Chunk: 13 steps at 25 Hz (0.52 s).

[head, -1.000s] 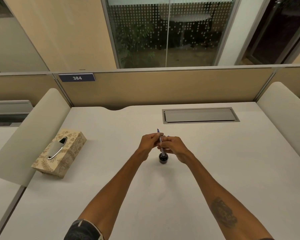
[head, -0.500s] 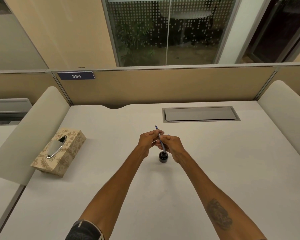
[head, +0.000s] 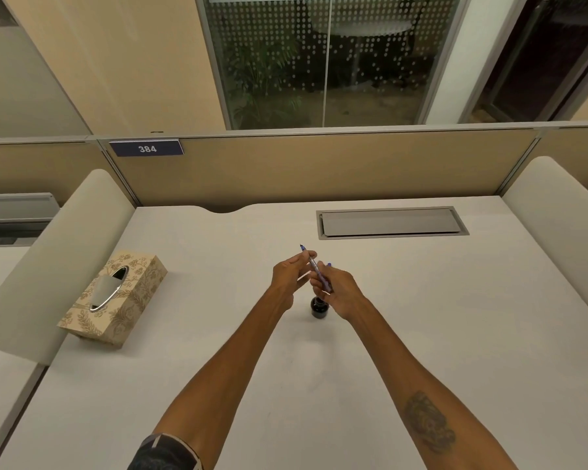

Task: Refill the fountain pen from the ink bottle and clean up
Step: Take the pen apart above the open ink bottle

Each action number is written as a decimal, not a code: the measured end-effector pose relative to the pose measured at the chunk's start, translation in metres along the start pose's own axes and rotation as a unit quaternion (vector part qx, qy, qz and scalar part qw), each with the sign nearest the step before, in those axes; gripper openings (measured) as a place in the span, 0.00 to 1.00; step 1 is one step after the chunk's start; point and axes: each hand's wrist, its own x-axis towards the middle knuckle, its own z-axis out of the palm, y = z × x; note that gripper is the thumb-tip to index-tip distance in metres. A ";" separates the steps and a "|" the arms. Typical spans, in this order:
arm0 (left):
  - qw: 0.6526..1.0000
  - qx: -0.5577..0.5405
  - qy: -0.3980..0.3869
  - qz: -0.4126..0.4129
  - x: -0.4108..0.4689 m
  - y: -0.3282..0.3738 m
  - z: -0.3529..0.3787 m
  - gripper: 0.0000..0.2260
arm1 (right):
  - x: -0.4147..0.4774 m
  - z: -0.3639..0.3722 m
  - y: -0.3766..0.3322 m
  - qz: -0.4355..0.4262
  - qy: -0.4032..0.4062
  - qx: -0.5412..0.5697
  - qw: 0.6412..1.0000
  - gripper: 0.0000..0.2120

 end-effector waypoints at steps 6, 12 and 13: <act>1.000 -0.024 0.011 0.005 -0.001 0.000 0.000 0.12 | -0.002 -0.001 0.001 0.012 -0.009 0.028 1.000 0.14; 1.000 -0.027 0.012 0.009 -0.003 0.001 -0.001 0.11 | -0.002 -0.004 0.002 0.006 -0.033 0.026 0.999 0.12; 0.999 -0.031 0.010 0.009 -0.003 0.000 -0.001 0.12 | -0.002 -0.005 0.001 0.001 -0.039 0.011 0.999 0.12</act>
